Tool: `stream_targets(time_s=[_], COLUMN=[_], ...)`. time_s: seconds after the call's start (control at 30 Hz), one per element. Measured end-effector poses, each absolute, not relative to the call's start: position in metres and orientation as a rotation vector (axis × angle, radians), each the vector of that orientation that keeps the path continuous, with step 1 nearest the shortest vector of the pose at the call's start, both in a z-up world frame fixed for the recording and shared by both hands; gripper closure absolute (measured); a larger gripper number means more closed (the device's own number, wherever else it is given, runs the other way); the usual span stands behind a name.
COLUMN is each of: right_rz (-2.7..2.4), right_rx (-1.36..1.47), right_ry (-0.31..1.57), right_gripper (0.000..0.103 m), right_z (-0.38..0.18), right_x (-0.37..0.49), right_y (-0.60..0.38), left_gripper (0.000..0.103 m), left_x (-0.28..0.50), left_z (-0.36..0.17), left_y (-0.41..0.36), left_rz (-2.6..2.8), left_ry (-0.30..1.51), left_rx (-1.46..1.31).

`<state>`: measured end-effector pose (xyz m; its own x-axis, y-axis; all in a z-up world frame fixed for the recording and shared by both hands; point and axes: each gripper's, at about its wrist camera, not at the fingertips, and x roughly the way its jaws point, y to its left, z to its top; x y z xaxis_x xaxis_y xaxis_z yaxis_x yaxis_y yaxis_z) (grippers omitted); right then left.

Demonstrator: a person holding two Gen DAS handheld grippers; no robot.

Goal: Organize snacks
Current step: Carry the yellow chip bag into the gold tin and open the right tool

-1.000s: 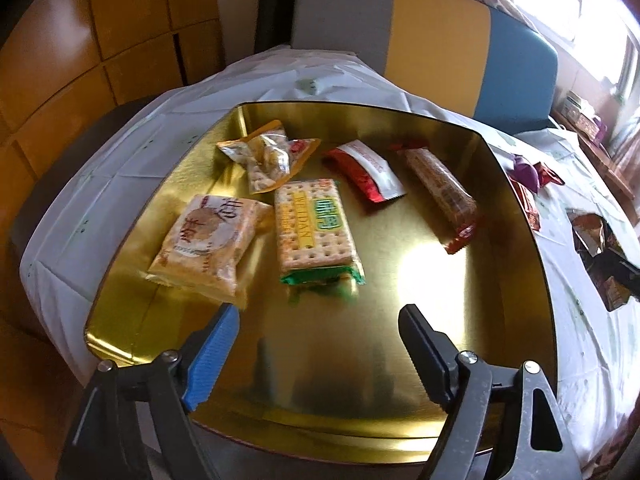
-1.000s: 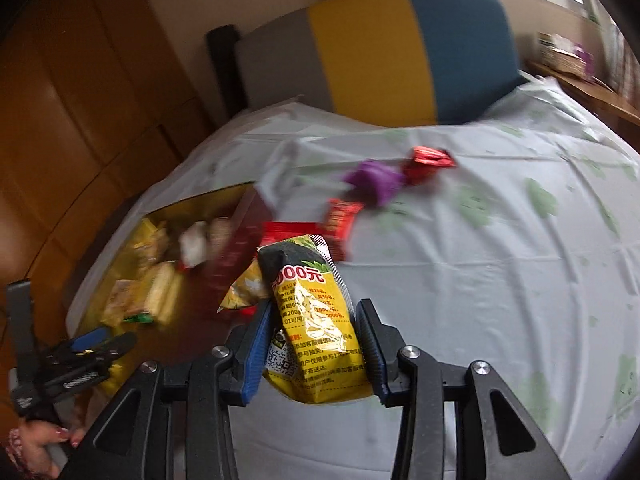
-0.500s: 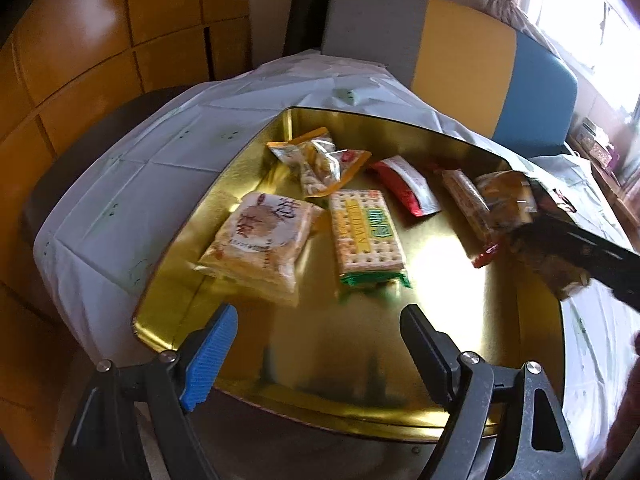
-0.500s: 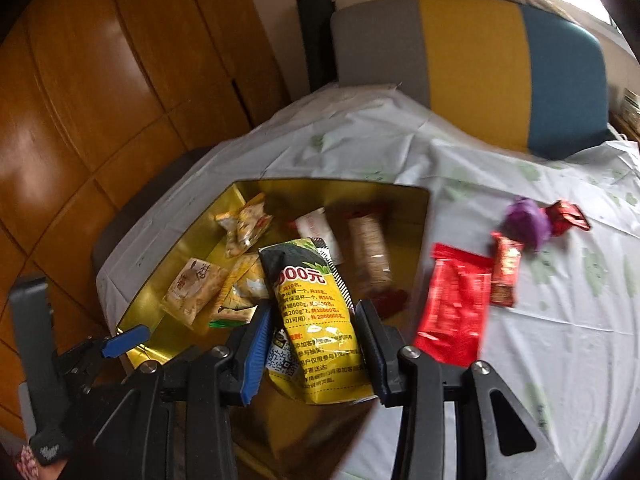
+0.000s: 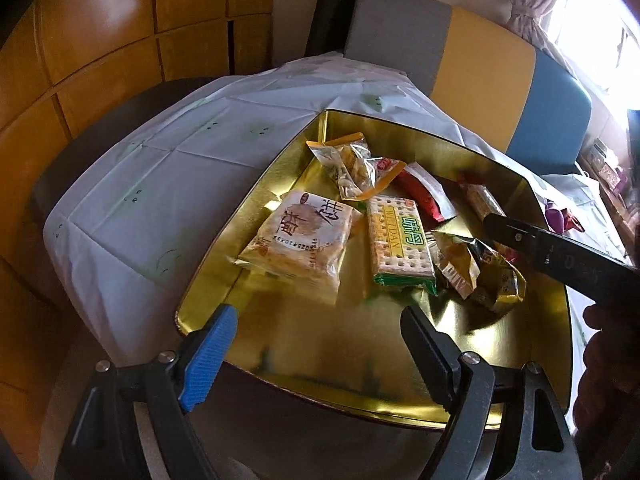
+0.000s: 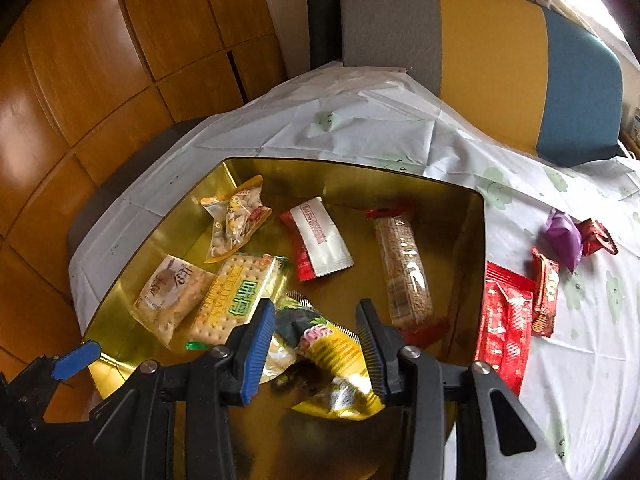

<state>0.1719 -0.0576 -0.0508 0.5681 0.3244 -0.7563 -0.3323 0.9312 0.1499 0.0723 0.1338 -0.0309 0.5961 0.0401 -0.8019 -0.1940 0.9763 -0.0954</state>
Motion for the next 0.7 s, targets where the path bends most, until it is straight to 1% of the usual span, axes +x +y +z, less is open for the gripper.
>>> stream_targets(time_s=[0.37,0.57,0.7], right_rz=[0.341,0.253,0.17], right_rx=[0.053,0.144,0.181], right_ry=[0.817,0.768,0.788], right_gripper=[0.06,0.06,0.06], right_z=[-0.038,-0.033,-0.043], right_x=[0.154,0.141,0.139], right_y=[-0.092,-0.139,-0.175], left_gripper=[0.018,0.016,0.016], left_x=[0.073,0.07,0.069], left_z=[-0.031,-0.029,-0.029], left_y=[0.124,0.118,0.111], left_rz=[0.117,0.08,0.042], left_ry=[0.924,0.917,0.92], left_rx=[-0.173,-0.182,-0.196])
